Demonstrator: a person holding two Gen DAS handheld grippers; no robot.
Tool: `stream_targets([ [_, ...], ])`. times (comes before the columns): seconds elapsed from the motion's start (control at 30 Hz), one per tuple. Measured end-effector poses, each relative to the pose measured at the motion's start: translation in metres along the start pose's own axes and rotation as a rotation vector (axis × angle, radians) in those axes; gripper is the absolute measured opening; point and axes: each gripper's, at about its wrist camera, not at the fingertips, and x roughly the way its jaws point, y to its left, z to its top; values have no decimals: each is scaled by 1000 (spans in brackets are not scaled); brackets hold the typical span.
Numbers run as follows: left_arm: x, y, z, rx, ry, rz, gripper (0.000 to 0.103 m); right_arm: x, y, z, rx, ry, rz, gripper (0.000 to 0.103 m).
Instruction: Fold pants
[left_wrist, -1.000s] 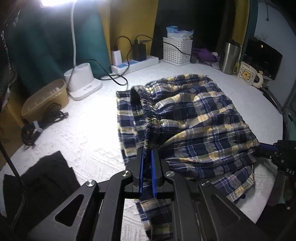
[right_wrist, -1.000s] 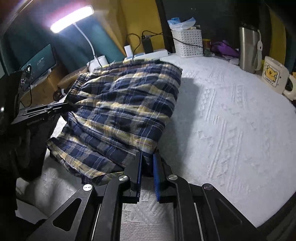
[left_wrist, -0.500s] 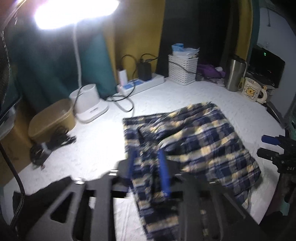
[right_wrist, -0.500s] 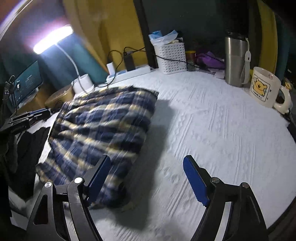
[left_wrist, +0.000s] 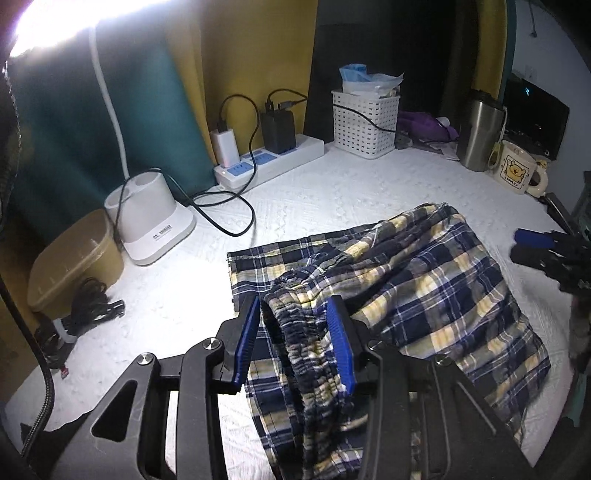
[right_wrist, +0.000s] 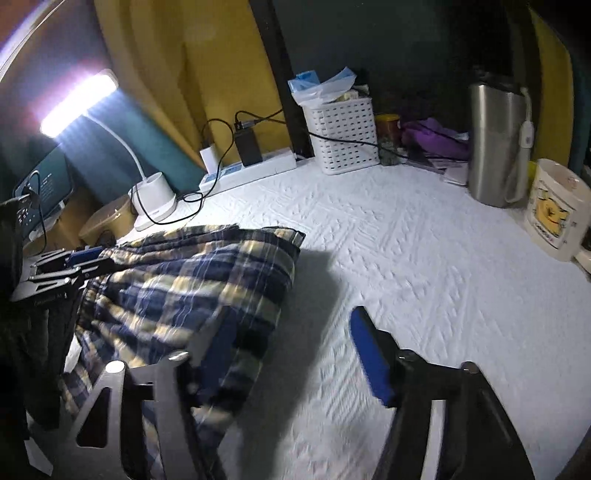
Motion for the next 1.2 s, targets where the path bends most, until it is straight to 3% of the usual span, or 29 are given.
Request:
stream_targets([
  [0.27, 12, 7, 1, 6, 15, -44, 37, 39, -3, 24, 9, 29, 74, 58],
  [0.33, 17, 10, 0, 4, 20, -56, 37, 51, -5, 29, 17, 48, 103, 48],
  [0.4, 22, 12, -1, 1, 22, -69, 32, 61, -6, 32, 24, 72, 135, 31],
  [0.57, 22, 14, 4, -12, 13, -77, 29, 69, -9, 44, 60, 77, 206, 17],
  [0.77, 17, 15, 18, 1, -21, -77, 29, 81, -3, 59, 31, 77, 172, 15],
  [1.2, 52, 34, 8, -33, 70, -39, 29, 112, 17, 66, -108, 92, 20, 15],
])
